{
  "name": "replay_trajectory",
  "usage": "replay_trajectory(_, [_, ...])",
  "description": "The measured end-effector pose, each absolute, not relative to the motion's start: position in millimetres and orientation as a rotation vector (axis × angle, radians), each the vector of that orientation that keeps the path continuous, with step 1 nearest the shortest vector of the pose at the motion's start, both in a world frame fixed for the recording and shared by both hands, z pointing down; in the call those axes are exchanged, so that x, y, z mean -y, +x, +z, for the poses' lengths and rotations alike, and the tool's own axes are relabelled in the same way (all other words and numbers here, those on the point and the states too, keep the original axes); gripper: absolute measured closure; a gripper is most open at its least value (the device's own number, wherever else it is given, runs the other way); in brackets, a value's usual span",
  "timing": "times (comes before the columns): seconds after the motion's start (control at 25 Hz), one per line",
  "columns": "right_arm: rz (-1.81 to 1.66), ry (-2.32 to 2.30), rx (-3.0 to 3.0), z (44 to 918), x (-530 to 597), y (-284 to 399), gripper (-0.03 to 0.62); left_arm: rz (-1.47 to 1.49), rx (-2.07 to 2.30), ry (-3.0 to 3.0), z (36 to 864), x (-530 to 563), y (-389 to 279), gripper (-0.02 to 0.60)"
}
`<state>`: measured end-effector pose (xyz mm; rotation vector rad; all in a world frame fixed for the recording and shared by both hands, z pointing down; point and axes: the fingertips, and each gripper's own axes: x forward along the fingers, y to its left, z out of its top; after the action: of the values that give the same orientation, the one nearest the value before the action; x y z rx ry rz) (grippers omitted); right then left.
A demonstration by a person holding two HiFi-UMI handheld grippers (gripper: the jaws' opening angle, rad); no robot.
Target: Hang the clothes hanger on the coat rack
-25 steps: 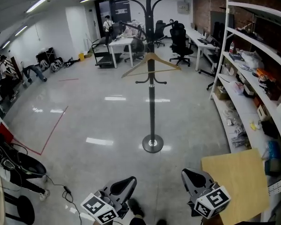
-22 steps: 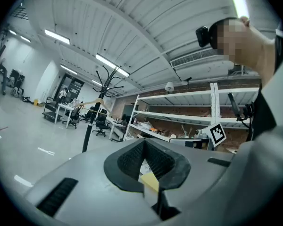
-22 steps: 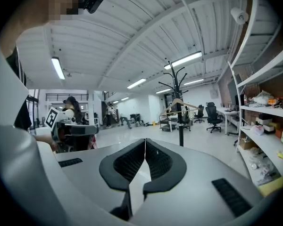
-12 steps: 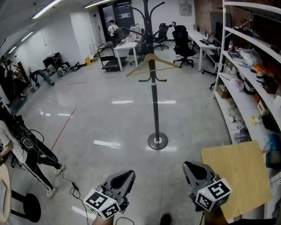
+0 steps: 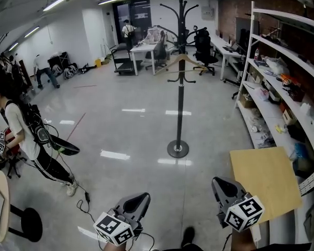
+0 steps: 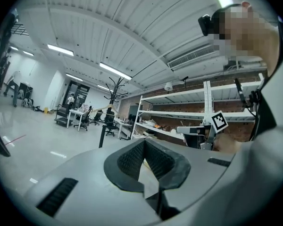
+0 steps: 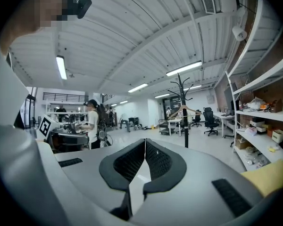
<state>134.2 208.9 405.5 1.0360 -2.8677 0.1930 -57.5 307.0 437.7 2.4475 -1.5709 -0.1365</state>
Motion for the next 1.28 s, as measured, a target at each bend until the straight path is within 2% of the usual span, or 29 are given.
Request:
replay_trajectory(0.44, [0.187,1.048,2.813,401.0,-324.8,125.0,0.587,-0.198,1.451,2.505,444.7,-385.8,-58.2,0.581])
replay_trajectory(0.68, [0.179,1.032,2.861,393.0,-336.7,146.1,0.588,-0.199,1.498,2.537,424.2,-399.9,-33.9,0.581])
replay_trajectory(0.96, [0.203,1.09,2.879,389.0,-336.2,206.1,0.588,-0.163,1.505,2.556,403.7,-407.0,23.3,0.581])
replay_trajectory(1.28, [0.162,1.084,2.911,377.9,-342.7,216.7,0.588,-0.15,1.518,2.556,397.7,-411.3,38.3,0.581])
